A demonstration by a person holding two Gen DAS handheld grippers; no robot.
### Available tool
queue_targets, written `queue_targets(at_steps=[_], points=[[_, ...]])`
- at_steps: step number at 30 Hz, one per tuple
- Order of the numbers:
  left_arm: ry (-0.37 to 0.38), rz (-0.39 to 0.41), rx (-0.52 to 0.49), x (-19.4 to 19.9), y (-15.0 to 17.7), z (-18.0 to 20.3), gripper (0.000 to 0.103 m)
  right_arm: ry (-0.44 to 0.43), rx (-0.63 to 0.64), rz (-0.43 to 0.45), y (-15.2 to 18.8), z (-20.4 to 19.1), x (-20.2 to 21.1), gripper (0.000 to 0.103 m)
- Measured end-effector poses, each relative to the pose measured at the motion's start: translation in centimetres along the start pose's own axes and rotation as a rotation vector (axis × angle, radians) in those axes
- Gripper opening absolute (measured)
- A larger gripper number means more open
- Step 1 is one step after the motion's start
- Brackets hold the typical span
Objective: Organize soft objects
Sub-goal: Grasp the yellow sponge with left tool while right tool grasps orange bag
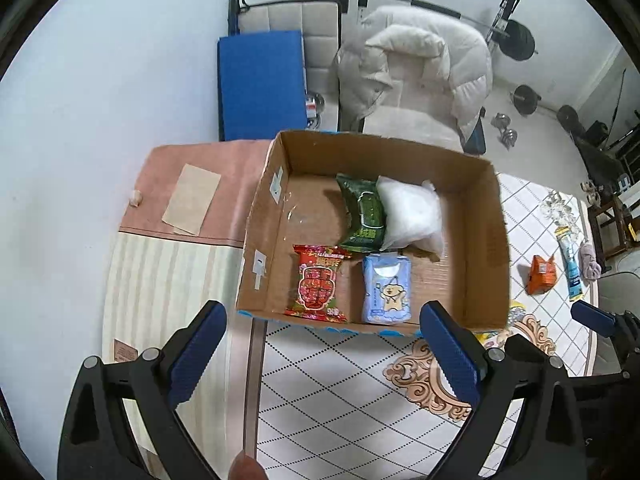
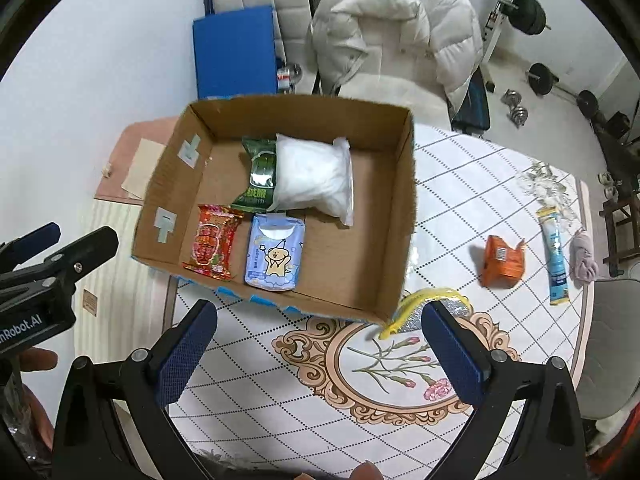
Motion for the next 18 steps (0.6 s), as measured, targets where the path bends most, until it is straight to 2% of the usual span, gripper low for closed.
queue_targets(at_steps=[6, 10, 13, 16, 18], points=[[0.024, 0.033, 0.0, 2.1, 0.3, 2.1, 0.099, -0.063, -0.008, 0.016, 1.0, 0.8, 2.1, 0.103], [0.03, 0.048, -0.036, 2.9, -0.8, 4.6, 0.099, -0.109, -0.037, 0.014, 0.8, 3.2, 2.9, 0.103], [0.042, 0.038, -0.097, 2.5, -2.4, 8.3, 0.099, -0.107, -0.108, 0.021, 0.2, 7.2, 3.6, 0.103], [0.097, 0.016, -0.163, 0.7, -4.4, 13.1, 0.099, -0.052, -0.205, 0.013, -0.8, 13.3, 3.5, 0.103], [0.11, 0.007, -0.261, -1.1, -5.9, 17.4, 0.099, 0.004, -0.291, 0.012, -1.5, 18.7, 2.9, 0.103]])
Point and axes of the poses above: each gripper's, at about its wrist camera, not at the fingertips, and x roughly against the way its jaws point, z to its right, y to its underside, the point moved 1 cm from there along -x, roughly the way its jaws point, and after that the axes turned 14 degrees about -x, right-handed, at the moved point
